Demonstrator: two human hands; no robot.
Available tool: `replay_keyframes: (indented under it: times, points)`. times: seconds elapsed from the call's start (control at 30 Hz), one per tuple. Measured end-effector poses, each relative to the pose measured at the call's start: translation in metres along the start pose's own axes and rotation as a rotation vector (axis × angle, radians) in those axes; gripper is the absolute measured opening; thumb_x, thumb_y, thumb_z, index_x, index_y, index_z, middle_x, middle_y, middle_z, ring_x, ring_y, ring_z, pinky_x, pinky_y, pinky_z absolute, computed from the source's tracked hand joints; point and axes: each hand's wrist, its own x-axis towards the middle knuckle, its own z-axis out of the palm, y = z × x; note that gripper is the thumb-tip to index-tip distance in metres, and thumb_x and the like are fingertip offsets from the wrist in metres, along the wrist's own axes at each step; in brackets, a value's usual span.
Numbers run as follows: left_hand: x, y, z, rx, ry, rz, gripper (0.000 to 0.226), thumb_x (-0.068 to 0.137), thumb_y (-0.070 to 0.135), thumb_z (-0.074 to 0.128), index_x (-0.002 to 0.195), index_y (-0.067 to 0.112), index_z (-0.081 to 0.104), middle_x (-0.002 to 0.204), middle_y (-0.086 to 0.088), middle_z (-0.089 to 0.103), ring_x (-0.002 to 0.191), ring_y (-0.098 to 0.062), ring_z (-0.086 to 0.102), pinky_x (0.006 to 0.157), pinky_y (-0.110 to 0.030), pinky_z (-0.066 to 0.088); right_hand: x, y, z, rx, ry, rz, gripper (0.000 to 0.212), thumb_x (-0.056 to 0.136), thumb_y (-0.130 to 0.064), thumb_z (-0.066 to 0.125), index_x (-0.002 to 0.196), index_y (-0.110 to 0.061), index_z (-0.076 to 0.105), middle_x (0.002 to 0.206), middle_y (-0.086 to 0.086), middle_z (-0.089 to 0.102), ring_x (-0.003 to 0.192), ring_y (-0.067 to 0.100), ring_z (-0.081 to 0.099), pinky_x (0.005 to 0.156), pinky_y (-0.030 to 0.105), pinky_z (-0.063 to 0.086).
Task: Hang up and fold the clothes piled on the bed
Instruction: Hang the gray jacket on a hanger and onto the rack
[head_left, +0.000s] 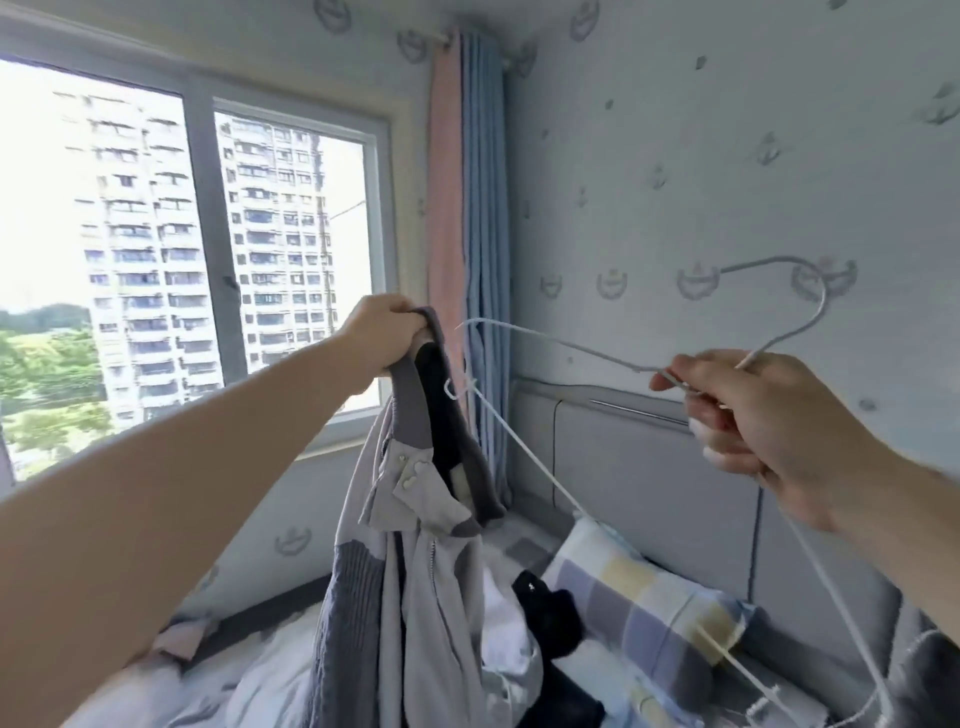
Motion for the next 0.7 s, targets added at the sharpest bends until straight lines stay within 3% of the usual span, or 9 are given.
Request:
replay_keyframes:
  times: [0.13,0.23,0.3,0.4,0.6,0.7]
  points:
    - [-0.029,-0.070,-0.039,0.067,-0.039,-0.024,0.018,0.094,0.011,0.058,0.080,0.019,0.067,0.071,-0.001,0.060,0.066,-0.015,0.054,0.058,-0.025,0.040,-0.025,0.058,0.070,0.064,-0.040,0.008,0.032,0.101,-0.016,0.055,0.075,-0.014,0.074,0.053,0.000,0.029,0.039,0.010,0.021,0.037,0.016,0.019]
    - [-0.055,-0.128,-0.058,0.087,-0.044,-0.087,0.019,0.092,0.013,0.061,0.076,0.020,0.069,0.062,0.007,0.062,0.058,-0.009,0.056,0.051,-0.022,0.043,-0.043,0.106,0.112,0.034,-0.067,-0.008,0.028,0.101,-0.018,0.054,0.085,-0.018,0.077,0.052,0.003,0.026,0.041,0.013,0.020,0.040,0.016,0.019]
    - [-0.077,-0.172,-0.065,0.097,-0.042,-0.147,0.015,0.090,0.013,0.063,0.077,0.015,0.069,0.059,0.007,0.062,0.054,-0.009,0.055,0.049,-0.019,0.043,-0.058,0.139,0.138,0.004,-0.096,0.009,0.022,0.098,-0.028,0.058,0.091,-0.021,0.078,0.051,0.003,0.024,0.043,0.014,0.020,0.042,0.019,0.017]
    - [-0.111,-0.238,-0.065,0.081,-0.020,-0.249,0.017,0.087,0.013,0.066,0.071,0.015,0.065,0.061,-0.001,0.062,0.055,-0.015,0.050,0.054,-0.026,0.040,-0.085,0.185,0.168,-0.062,-0.168,0.054,0.028,0.093,-0.047,0.062,0.096,-0.024,0.077,0.049,0.001,0.025,0.044,0.017,0.021,0.043,0.024,0.017]
    - [-0.196,-0.337,-0.039,0.072,-0.020,-0.503,0.013,0.088,0.017,0.067,0.075,0.015,0.068,0.073,-0.013,0.069,0.067,-0.021,0.056,0.066,-0.037,0.044,-0.142,0.255,0.196,-0.062,-0.337,0.352,0.030,0.102,-0.020,0.053,0.077,-0.019,0.069,0.051,0.000,0.027,0.045,0.014,0.022,0.041,0.023,0.018]
    - [-0.225,-0.359,-0.029,0.037,-0.024,-0.567,0.018,0.091,0.016,0.067,0.073,0.018,0.069,0.067,-0.004,0.070,0.063,-0.019,0.061,0.065,-0.035,0.047,-0.163,0.269,0.192,-0.016,-0.349,0.470,0.034,0.103,-0.011,0.049,0.075,-0.015,0.067,0.050,-0.002,0.028,0.042,0.010,0.021,0.039,0.019,0.019]
